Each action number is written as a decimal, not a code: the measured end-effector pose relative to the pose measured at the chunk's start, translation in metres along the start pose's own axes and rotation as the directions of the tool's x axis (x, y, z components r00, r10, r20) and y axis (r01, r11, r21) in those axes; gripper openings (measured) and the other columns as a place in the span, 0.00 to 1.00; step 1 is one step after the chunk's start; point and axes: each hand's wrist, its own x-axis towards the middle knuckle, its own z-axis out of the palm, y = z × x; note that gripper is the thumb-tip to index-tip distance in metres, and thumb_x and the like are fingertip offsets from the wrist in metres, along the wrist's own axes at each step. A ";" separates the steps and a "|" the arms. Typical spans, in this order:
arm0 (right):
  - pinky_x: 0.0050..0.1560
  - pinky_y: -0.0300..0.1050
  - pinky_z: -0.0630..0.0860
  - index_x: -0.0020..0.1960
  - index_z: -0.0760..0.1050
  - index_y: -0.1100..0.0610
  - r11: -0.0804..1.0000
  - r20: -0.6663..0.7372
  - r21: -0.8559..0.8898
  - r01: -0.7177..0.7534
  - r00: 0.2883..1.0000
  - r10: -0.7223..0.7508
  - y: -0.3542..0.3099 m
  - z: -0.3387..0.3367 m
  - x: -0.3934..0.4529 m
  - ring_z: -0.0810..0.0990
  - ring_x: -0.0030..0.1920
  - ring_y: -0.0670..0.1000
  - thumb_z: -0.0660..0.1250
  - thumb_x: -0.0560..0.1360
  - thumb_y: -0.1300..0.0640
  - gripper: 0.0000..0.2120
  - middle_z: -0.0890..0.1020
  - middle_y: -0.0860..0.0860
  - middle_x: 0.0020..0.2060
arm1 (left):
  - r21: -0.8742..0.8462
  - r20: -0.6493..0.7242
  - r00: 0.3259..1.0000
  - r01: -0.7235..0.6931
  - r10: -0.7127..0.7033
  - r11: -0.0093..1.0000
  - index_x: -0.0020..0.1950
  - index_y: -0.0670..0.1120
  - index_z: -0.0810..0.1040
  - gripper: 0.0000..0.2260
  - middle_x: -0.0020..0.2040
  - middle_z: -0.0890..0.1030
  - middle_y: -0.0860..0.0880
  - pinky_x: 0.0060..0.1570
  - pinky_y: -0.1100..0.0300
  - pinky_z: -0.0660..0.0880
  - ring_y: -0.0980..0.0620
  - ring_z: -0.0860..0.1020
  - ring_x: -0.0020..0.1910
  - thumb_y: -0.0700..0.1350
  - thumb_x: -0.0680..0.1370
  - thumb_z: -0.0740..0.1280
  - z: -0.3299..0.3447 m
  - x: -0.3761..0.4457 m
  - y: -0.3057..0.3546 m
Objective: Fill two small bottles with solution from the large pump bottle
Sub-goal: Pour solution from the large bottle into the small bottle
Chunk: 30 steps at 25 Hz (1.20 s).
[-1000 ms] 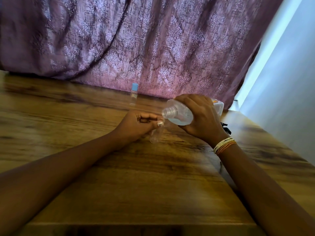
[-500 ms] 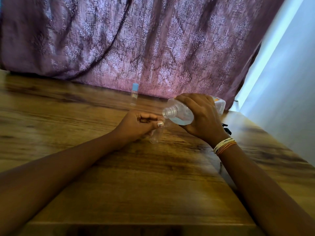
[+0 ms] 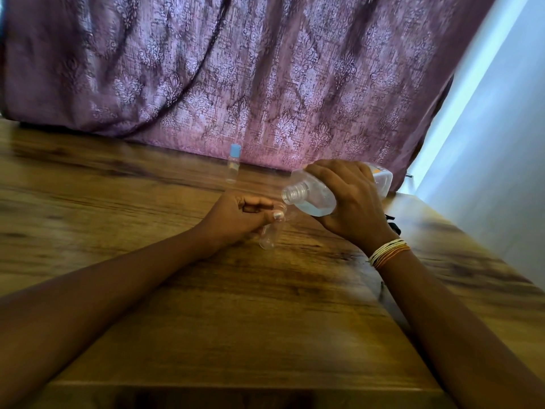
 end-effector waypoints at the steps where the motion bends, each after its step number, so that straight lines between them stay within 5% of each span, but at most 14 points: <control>1: 0.53 0.58 0.73 0.61 0.78 0.57 1.000 0.000 -0.005 0.002 1.000 -0.002 0.000 0.000 0.000 0.80 0.56 0.56 0.72 0.72 0.46 0.22 0.82 0.53 0.56 | 0.000 0.000 1.000 -0.001 0.001 1.000 0.45 0.54 0.85 0.06 0.37 0.87 0.51 0.31 0.65 0.77 0.53 0.79 0.34 0.43 0.71 0.73 0.000 0.000 -0.001; 21: 0.54 0.58 0.73 0.60 0.78 0.57 0.999 -0.019 -0.030 0.014 1.000 -0.015 0.001 0.000 0.001 0.80 0.57 0.56 0.66 0.75 0.42 0.22 0.82 0.53 0.56 | -0.012 0.004 1.000 -0.021 0.021 1.000 0.47 0.50 0.85 0.12 0.40 0.87 0.51 0.29 0.67 0.76 0.55 0.83 0.35 0.51 0.65 0.73 -0.002 0.003 -0.005; 30: 0.52 0.57 0.73 0.60 0.78 0.56 0.999 -0.061 -0.037 0.022 0.998 -0.024 0.001 0.001 0.001 0.80 0.56 0.56 0.68 0.74 0.44 0.20 0.82 0.52 0.56 | -0.016 0.026 0.999 -0.030 0.031 0.999 0.51 0.45 0.83 0.07 0.37 0.87 0.54 0.24 0.71 0.71 0.63 0.80 0.29 0.40 0.73 0.71 -0.004 0.005 -0.008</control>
